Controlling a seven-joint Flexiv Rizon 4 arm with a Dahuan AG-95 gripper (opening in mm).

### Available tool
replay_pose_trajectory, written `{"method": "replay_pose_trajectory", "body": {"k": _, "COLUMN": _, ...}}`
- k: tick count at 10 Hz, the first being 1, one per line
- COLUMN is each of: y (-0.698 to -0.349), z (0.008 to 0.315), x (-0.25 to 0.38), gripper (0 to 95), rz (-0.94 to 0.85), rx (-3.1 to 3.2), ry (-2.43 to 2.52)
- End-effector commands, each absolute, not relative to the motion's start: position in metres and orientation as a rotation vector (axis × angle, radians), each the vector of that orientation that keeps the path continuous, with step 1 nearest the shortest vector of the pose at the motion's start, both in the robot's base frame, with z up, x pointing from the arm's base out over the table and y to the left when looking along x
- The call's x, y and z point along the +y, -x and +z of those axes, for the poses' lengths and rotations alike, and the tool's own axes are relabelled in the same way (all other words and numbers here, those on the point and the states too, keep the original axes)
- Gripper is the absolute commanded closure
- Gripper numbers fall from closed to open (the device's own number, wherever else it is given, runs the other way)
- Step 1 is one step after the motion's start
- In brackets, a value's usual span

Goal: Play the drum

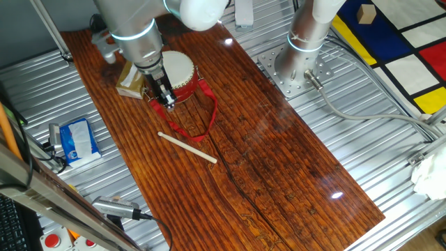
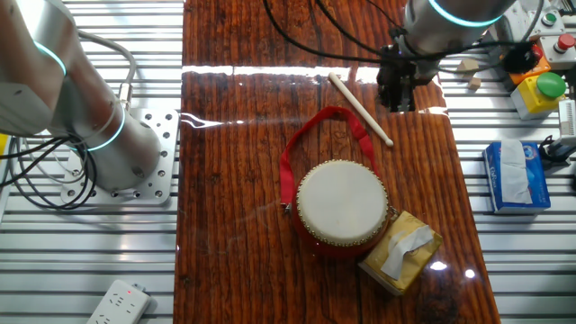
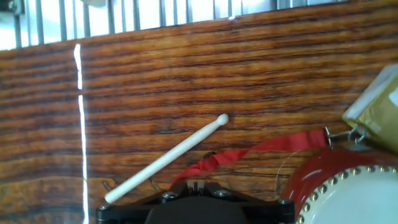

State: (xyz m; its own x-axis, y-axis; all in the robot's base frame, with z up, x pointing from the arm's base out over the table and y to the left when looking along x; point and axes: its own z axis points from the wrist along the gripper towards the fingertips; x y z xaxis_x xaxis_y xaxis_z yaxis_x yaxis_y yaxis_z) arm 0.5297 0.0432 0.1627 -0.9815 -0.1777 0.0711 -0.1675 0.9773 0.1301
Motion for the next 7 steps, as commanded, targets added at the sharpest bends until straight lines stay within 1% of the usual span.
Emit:
{"method": "replay_pose_trajectory", "body": {"k": 1, "y": -0.5293, "z": 0.1628, "x": 0.0429, "gripper": 95.0, "rz": 0.214, "rx": -2.55, "ry": -1.698}}
{"method": "replay_pose_trajectory", "body": {"k": 7, "y": -0.5293, "z": 0.1628, "x": 0.0429, "gripper": 95.0, "rz": 0.216, "rx": -2.57, "ry": -1.665}}
